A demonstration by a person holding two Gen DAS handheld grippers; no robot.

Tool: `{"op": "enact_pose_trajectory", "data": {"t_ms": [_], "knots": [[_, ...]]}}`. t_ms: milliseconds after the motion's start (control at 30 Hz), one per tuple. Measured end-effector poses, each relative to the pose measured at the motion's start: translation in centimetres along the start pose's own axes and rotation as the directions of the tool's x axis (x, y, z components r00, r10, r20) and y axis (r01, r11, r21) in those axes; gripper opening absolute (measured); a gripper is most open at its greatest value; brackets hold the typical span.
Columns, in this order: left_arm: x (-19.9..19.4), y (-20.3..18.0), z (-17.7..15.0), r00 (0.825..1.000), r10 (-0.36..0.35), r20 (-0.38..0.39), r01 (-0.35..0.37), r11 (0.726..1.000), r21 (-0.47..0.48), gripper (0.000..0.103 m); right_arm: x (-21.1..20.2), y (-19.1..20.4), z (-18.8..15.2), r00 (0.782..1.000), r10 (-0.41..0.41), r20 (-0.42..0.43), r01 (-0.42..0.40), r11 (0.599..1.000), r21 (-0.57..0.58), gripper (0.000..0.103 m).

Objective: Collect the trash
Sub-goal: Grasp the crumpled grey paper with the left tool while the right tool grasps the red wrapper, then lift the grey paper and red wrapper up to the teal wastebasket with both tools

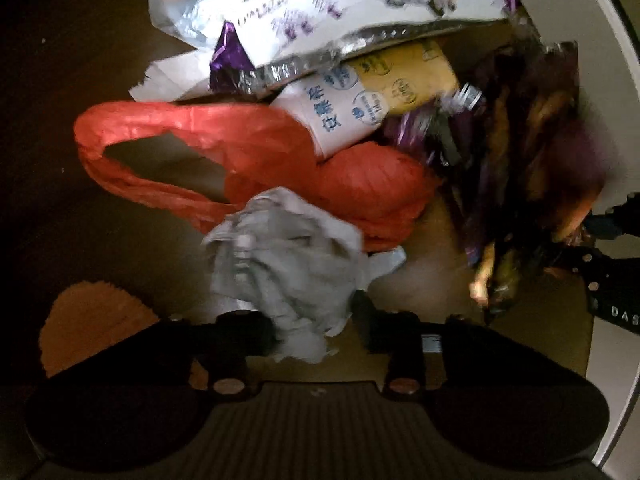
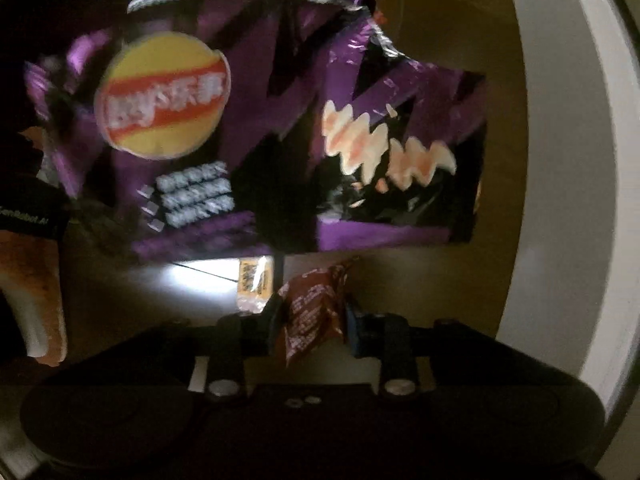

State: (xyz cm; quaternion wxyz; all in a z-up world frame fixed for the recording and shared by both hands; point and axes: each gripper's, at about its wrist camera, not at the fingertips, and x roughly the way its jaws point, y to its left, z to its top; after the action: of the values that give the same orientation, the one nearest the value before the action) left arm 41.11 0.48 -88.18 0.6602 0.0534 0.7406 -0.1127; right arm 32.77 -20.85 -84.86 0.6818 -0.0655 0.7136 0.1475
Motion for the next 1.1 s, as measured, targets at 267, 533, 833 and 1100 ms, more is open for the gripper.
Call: {"op": "enact_pose_trajectory", "data": {"t_ms": [267, 533, 833, 1100], "knots": [[-4.6, -0.9, -0.2, 1.0, 0.02, 0.022, -0.02, 1.0, -0.013, 0.022, -5.7, 1.0, -1.2, 0.999, -0.006, 0.048, 0.004, 0.999, 0.037, 0.029], [-11.1, -1.5, -2.1, 0.998, 0.015, 0.058, -0.012, 0.999, -0.048, 0.022, -12.5, 1.1, -1.3, 0.993, 0.003, 0.116, -0.016, 0.994, 0.109, 0.029], [-21.1, -2.0, -3.5, 0.992, -0.023, 0.125, 0.034, 0.995, -0.089, 0.022, -21.8, 1.8, -0.9, 0.974, 0.025, 0.225, -0.061, 0.987, 0.152, 0.029], [-34.1, -2.5, -3.9, 0.978, -0.005, 0.208, 0.027, 0.994, -0.106, 0.022, -33.5, 2.7, 0.3, 0.947, 0.038, 0.319, -0.102, 0.977, 0.187, 0.029]]}}
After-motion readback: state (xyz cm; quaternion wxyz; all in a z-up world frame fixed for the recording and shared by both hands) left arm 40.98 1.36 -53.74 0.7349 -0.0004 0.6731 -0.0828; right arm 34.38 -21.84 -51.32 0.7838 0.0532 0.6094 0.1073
